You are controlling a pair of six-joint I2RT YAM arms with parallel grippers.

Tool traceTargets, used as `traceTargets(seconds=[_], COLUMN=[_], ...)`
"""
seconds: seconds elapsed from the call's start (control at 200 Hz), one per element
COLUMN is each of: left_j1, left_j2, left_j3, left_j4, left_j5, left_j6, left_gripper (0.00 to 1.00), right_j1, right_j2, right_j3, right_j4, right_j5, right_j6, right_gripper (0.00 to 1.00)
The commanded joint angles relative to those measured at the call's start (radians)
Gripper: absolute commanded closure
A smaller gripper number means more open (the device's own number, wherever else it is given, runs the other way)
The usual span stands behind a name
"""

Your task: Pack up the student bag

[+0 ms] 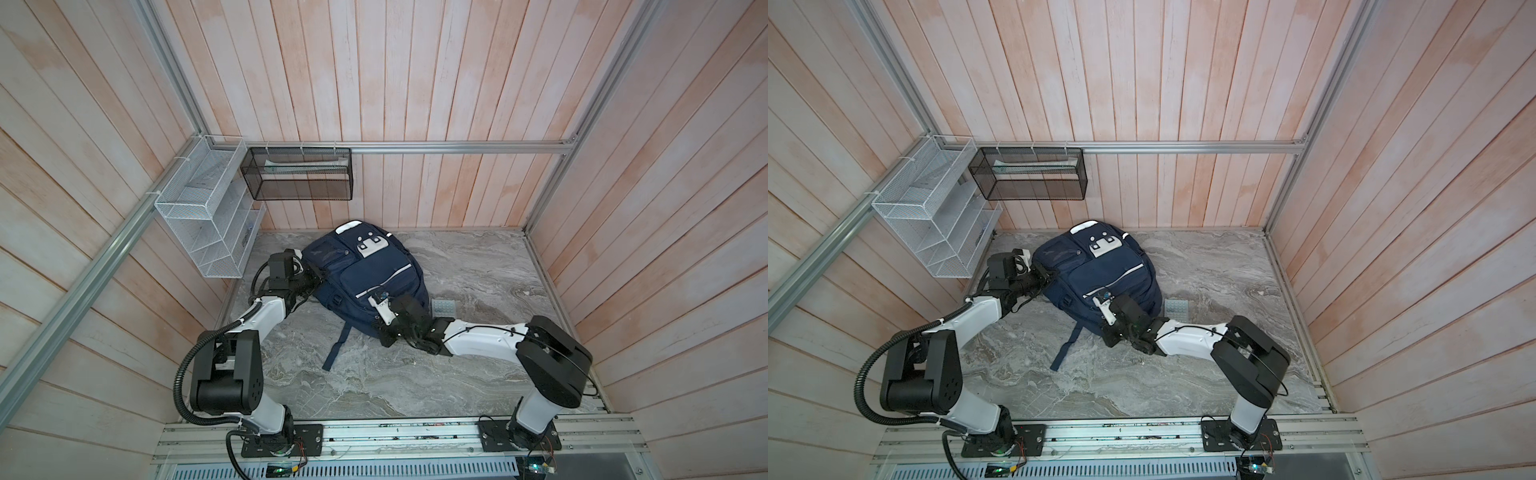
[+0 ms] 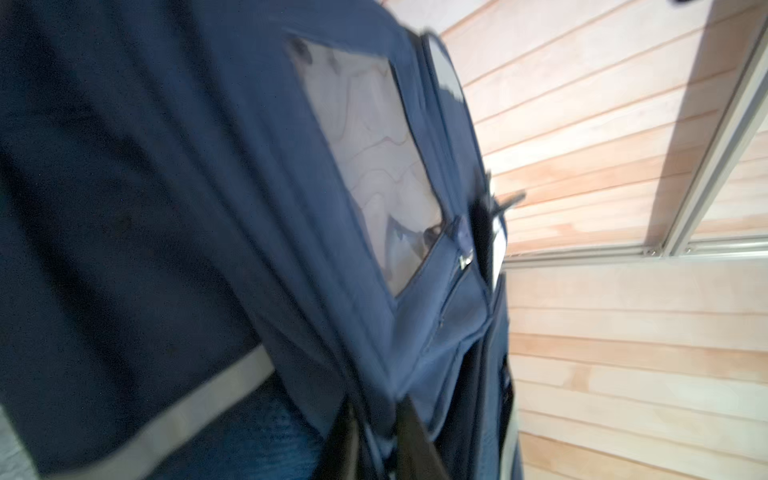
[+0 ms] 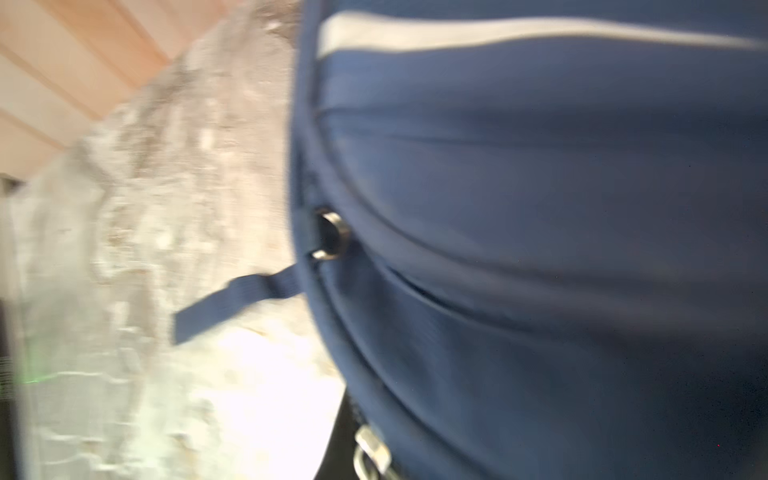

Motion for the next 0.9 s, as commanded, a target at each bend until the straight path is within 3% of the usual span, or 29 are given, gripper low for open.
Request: traceTargets(seconds=[0.0,0.07,0.18,0.315,0.63,0.68,0.765,0.795,0.895], left_j1=[0.006,0.016,0.011,-0.095,-0.298,-0.302,-0.269,-0.253,-0.222], left_j2=[-0.122,-0.228,-0.372,-0.461,-0.339,-0.297,-0.27,-0.28,-0.328], left_j3=[-0.008,-0.094,-0.276,-0.462,-0.381,-0.364,-0.393,-0.401,-0.381], left_j4=[-0.055,-0.119,-0.121,0.023,0.2,0.183,0.215,0.211,0.104], left_j5=[-0.05,-0.07,-0.009,0.01,-0.101,-0.086,-0.049,-0.048,-0.078], left_j6=[0.069,0.083,0.03,-0.1,-0.123,-0.118,-0.138,-0.139,-0.098], left_gripper=[0.68,0.61,0.57,0.47,0.42,0.5,0.9,0.99,1.0], right_j1=[0.032,0.031,0.031,0.035,0.059,0.057,0.055,0.053,0.037], right_j2=[0.102,0.142,0.17,0.173,0.157,0.149,0.121,0.109,0.053], right_j3=[0.123,0.176,0.216,0.222,0.191,0.186,0.162,0.149,0.089], right_j4=[0.061,0.064,0.082,0.082,0.07,0.068,0.055,0.042,-0.012], right_j5=[-0.09,-0.065,-0.09,-0.108,-0.128,-0.124,-0.104,-0.09,-0.028], right_j6=[0.081,0.087,0.095,0.101,0.096,0.101,0.097,0.093,0.068], right_gripper=[1.0,1.0,1.0,1.0,1.0,1.0,1.0,1.0,1.0])
